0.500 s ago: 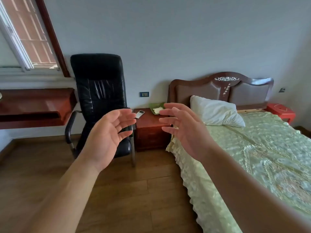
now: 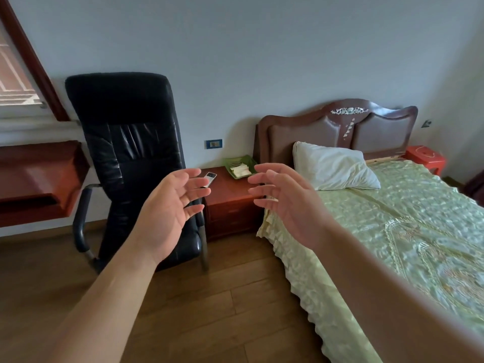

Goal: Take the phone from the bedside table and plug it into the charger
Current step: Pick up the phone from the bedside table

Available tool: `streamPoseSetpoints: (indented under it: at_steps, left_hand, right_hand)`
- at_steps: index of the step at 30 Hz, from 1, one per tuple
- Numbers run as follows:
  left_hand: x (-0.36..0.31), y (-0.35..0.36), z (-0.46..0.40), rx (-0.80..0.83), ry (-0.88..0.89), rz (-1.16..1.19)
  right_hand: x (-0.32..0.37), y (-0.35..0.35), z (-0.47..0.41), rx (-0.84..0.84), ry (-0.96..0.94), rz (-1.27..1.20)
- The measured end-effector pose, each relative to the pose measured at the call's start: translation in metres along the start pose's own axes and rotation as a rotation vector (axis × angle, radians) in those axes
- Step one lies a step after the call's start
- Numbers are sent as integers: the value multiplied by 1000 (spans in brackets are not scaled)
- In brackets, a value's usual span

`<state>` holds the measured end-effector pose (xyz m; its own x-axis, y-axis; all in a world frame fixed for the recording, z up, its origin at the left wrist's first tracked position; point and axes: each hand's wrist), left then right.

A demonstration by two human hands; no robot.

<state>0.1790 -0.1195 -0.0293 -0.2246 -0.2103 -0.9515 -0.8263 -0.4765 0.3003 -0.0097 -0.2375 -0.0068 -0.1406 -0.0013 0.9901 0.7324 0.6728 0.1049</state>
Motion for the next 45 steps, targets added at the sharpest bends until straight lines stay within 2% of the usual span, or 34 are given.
streamPoseSetpoints:
  at_steps: [8,13,20,26,36,45]
  left_hand:
    - [27,6,-95,32,-49,50]
    - [53,37,-177,-24,-85,66]
    - [72,97,-289,-107,-117,57]
    - [79,114,-360,-174,-98,70]
    - [118,62,-494,-273,-111,110]
    - [169,-26,-660,-322,-256,226]
  right_hand:
    - [-27,-37,-95,-32,45,-48]
    - [-44,-89,-175,-39,52,-106]
    - [-46,-167,-284,40,104,-85]
    - [-56,-196,-361,72,130,-134]
    - [-105,-194,-504,99,213,-163]
    - [-163,-170,-683,50,312,-130]
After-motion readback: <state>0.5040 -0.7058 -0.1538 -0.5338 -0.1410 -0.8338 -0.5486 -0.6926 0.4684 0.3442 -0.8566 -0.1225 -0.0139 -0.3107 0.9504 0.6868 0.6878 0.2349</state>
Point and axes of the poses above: each hand's wrist, its own z-axis away from the middle knuckle, its own y-axis out of the palm, x = y × z, and after that the axes turned 3 degrees about z, right-handed
